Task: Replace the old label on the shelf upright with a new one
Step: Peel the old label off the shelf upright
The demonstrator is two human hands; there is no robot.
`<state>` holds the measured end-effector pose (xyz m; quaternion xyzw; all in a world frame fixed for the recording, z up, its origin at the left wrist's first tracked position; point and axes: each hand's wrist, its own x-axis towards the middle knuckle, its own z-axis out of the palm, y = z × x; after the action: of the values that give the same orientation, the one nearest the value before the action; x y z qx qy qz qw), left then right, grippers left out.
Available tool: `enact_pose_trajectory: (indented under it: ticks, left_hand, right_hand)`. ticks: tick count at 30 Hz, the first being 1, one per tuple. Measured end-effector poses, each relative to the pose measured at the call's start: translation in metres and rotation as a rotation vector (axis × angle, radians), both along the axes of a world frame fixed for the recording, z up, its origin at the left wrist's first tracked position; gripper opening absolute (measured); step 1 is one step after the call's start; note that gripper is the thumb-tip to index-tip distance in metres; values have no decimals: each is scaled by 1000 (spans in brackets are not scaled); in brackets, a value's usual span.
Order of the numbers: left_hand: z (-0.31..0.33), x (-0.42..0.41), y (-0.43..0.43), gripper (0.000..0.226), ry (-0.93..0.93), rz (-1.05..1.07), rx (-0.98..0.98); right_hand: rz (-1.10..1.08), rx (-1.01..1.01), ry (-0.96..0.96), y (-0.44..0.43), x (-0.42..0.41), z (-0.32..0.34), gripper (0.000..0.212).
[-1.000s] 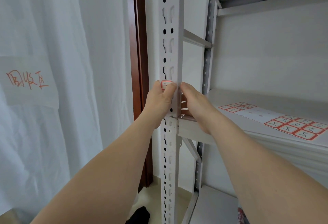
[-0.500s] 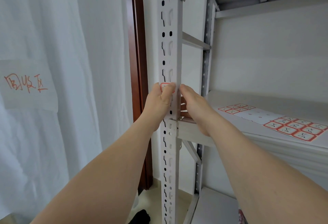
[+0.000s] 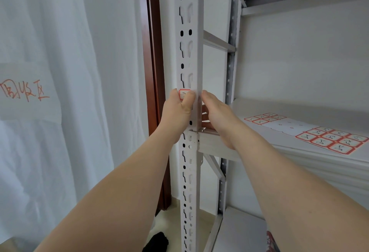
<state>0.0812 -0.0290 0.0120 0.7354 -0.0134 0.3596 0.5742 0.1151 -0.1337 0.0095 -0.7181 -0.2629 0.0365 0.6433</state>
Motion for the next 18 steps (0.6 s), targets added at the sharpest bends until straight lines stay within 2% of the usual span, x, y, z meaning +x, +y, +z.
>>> enact_pose_trajectory:
  ticks: [4, 8, 14, 18]
  left_hand:
    - [-1, -2, 3, 17, -3, -71, -10]
    - [-2, 1, 5, 27, -19, -57, 84]
    - [-3, 1, 5, 19, 10, -49, 38]
    - [0, -1, 4, 21, 21, -61, 36]
  right_hand:
    - [-1, -2, -1, -1, 0, 0, 48]
    - [2, -16, 0, -1, 1, 0, 48]
    - [3, -3, -5, -1, 0, 1, 47]
    - [-4, -6, 1, 0, 0, 1, 47]
